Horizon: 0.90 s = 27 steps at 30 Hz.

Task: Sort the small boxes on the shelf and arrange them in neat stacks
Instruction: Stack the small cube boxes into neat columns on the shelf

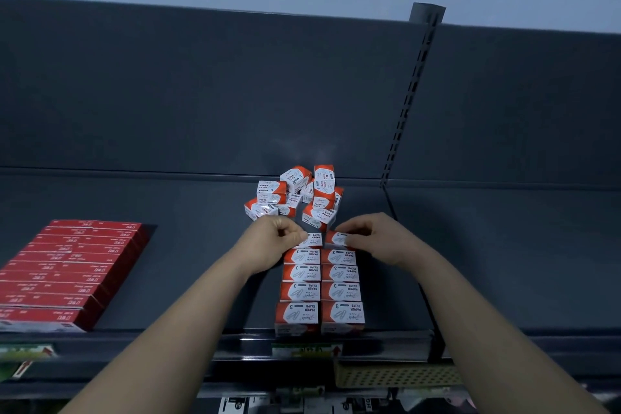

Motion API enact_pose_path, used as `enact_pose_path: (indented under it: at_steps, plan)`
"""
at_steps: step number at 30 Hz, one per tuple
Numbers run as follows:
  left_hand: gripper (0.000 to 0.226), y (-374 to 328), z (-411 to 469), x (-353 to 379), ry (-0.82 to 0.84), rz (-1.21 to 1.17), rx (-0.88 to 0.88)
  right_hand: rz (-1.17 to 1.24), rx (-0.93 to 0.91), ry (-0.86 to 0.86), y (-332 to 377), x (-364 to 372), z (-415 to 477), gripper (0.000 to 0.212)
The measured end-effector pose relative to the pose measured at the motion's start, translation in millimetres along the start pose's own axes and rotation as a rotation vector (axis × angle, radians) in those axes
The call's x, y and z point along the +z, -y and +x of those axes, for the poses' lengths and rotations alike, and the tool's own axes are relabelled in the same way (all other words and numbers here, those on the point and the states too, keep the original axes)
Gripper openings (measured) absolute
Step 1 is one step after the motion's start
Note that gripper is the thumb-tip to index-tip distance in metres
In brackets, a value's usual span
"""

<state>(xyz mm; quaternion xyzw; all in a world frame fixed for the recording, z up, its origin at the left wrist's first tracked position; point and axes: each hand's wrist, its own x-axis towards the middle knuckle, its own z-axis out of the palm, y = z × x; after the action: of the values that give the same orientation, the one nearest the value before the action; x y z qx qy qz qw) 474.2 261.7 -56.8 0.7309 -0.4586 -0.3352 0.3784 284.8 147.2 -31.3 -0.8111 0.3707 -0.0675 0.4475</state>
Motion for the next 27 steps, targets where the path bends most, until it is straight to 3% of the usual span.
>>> enact_pose_path:
  at_steps: [11,14,19,23,27]
  plan:
    - [0.014,-0.6,4.5,-10.5,0.144,0.114,0.040,-0.008,0.036,0.082,2.3,1.2,1.8,0.020]
    - [0.017,-1.5,8.0,-15.9,0.143,0.147,0.013,-0.007,0.026,0.034,1.6,-2.8,4.6,0.021]
    - [0.019,-11.0,23.1,-20.2,-0.135,0.281,0.109,-0.109,0.024,-0.252,-0.6,-12.4,22.6,0.032]
    - [0.018,-15.7,38.1,-18.4,-0.319,0.423,0.170,-0.129,0.052,-0.288,13.9,-9.5,46.4,0.027]
    - [0.019,-15.4,44.8,-19.7,-0.375,0.497,0.196,-0.142,0.153,-0.243,27.7,0.6,73.5,0.047]
